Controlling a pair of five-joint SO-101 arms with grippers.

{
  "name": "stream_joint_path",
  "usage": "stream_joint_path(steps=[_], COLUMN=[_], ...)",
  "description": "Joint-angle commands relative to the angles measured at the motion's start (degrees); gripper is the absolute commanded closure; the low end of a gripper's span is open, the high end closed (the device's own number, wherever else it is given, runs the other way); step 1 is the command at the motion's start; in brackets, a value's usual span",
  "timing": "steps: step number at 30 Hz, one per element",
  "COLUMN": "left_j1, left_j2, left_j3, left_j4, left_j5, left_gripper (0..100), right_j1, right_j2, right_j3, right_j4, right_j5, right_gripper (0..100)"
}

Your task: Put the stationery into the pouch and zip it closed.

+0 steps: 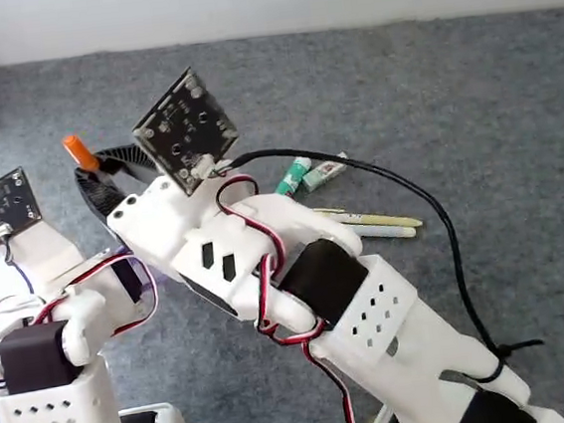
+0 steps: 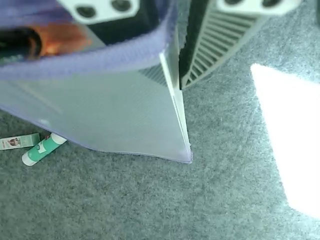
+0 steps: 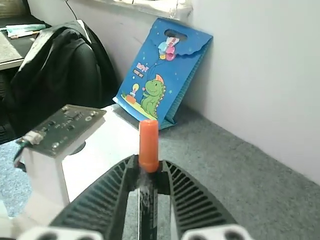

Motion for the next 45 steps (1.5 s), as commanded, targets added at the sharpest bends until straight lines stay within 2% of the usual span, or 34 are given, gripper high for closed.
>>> stream_joint_path(steps=[1, 10, 16, 21, 24, 27, 33, 38, 45], left_j1=[-0.35, -0.35, -0.18, -0.09, -0.26, -0.35, -0.35, -0.35, -0.35], left_j2=[-0.18, -0.09, 0.18, -0.18, -0.26, -0.26, -0.26, -0.26, -0.26], left_j3=[-2.68, -2.68, -2.68, -1.36, -0.66, -0.66, -0.66, -0.66, -0.57], left_j4=[0.53, 0.53, 0.44, 0.09, 0.09, 0.09, 0.35, 0.35, 0.26], left_j5=[0.62, 0.62, 0.62, 0.62, 0.62, 0.62, 0.62, 0.62, 0.62], left_gripper=[99, 99, 99, 99, 99, 99, 99, 99, 99], right_j1=[1.45, 1.54, 1.36, 2.42, 6.55, 14.37, 29.93, 35.03, 36.44], right_j2=[-3.65, -17.01, -21.67, -23.34, -22.90, -20.97, -12.53, -3.12, 11.03], right_j3=[2.20, 9.32, 9.14, 6.15, 4.31, 4.04, 4.13, 4.04, 3.96], right_j4=[0.13, 11.82, 24.04, 26.51, 26.59, 30.73, 38.73, 41.19, 42.07], right_j5=[0.79, 0.88, 0.88, 0.44, -4.31, -9.14, -10.11, 0.53, 14.33], right_gripper=[99.1, 97.6, 77.2, 80.8, 84.5, 88.2, 92.6, 92.9, 92.5])
